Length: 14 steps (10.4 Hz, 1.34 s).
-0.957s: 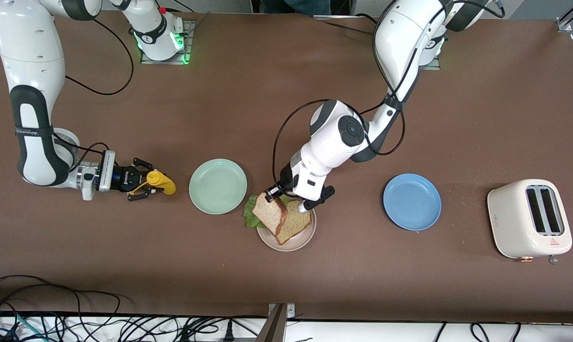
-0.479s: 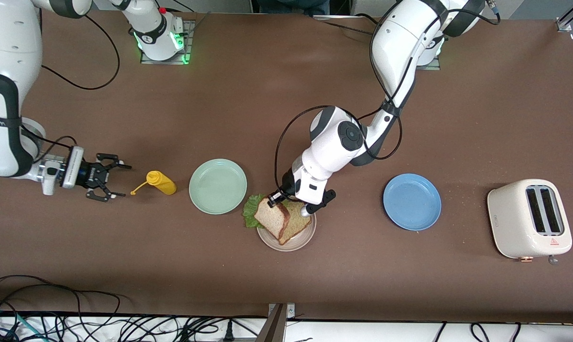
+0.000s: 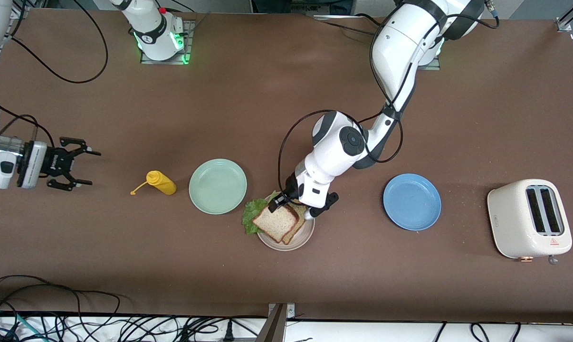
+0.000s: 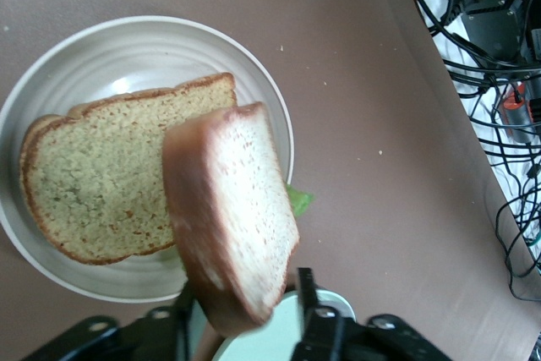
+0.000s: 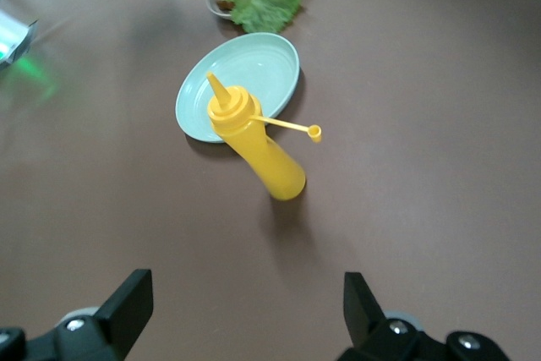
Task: Make sandwich on beige plate with both arms
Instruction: 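Open the left gripper while the right gripper releases the bottle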
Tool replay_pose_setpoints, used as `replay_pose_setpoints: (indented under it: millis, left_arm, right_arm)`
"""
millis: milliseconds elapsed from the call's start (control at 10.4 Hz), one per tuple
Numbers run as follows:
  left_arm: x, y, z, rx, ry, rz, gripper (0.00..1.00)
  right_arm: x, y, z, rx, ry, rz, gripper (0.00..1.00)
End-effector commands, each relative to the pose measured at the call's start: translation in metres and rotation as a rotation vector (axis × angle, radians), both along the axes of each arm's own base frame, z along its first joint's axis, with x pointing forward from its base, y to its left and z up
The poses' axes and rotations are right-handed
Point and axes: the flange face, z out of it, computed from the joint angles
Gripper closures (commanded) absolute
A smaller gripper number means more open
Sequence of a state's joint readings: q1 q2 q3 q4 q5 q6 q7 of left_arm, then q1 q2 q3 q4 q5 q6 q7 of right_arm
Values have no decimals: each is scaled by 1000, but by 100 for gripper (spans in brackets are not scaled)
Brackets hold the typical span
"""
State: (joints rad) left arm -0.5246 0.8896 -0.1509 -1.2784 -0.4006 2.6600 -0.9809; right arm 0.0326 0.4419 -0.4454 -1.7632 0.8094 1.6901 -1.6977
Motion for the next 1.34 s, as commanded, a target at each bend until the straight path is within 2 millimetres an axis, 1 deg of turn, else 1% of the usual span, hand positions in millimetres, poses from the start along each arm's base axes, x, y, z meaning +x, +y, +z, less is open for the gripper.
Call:
replay_pose_setpoints:
  millis: [0,96,191,383,479,574,670,766,862,957,1053,1149,1245]
  left_arm:
    - [5,4,0,-19,-2,15,17]
    - [6,5,1,-18,-3,16,14]
    - [4,4,-2,-15,4,15,10]
    - [-2,4,-15,11,57,-6,0]
    - [-7,3,-20,28,105,-31,0]
    - [-11,2,-22,43,141,-52,0]
    - [-15,2,-25,58,183,-73,0]
    - [-20,3,-27,77,231,-95,0]
    - [-20,9,-26,93,269,-110,0]
    - [-16,19,-21,110,305,-120,0]
    - [-6,38,-5,123,328,-116,0]
    - [6,62,17,142,322,-109,0]
    - [13,83,43,192,301,-121,0]
  right_arm:
    - [-9,12,55,-120,120,-123,0]
    - [-11,20,79,-202,177,-197,0]
    - [-13,37,105,-285,233,-270,0]
    - [-20,84,156,-460,322,-469,0]
    - [-24,103,176,-540,337,-558,0]
    - [-29,117,189,-624,342,-634,0]
    - [-34,127,199,-679,342,-692,0]
    - [-37,128,209,-713,331,-719,0]
    - [-40,130,223,-732,303,-739,0]
    - [-39,130,244,-763,257,-759,0]
    - [-34,130,259,-777,267,-775,0]
    - [-31,121,266,-772,297,-839,0]
    - [-30,126,275,-761,312,-904,0]
